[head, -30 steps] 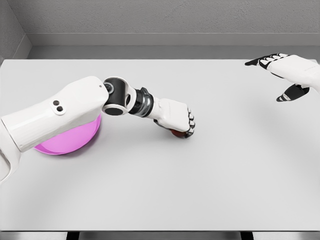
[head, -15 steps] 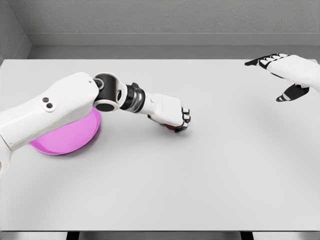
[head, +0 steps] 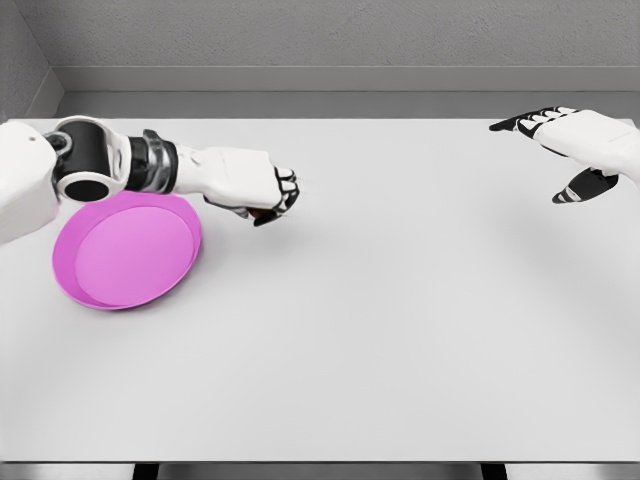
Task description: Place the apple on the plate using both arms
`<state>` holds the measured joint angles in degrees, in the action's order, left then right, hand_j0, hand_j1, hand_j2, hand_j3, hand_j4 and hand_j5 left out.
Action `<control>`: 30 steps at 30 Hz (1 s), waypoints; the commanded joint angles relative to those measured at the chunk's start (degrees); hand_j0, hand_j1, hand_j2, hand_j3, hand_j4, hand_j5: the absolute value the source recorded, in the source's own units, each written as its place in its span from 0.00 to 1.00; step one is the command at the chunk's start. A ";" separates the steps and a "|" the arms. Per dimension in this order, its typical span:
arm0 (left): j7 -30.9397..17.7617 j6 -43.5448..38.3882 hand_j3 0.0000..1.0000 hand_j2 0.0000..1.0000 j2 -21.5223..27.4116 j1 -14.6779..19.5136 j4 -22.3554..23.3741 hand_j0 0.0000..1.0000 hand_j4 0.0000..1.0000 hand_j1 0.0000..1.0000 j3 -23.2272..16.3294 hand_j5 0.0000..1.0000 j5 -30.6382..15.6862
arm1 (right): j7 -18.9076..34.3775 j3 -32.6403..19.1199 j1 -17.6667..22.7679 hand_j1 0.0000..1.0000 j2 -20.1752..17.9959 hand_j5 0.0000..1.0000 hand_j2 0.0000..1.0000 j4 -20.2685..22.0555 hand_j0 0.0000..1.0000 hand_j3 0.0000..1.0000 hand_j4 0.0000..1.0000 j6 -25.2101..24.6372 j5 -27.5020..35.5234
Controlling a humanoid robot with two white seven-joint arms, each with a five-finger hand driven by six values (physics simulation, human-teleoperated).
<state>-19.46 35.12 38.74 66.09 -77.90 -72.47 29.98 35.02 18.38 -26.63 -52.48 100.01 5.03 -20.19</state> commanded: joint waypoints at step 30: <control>-0.67 -0.12 1.00 1.00 15.92 -4.22 -6.65 1.00 1.00 1.00 3.04 1.00 2.63 | -0.02 -0.01 0.09 1.00 0.01 1.00 1.00 0.01 1.00 1.00 1.00 -0.02 0.06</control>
<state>-20.09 35.08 54.61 61.88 -84.55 -69.68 32.46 35.03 18.33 -26.54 -52.42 100.01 5.03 -20.19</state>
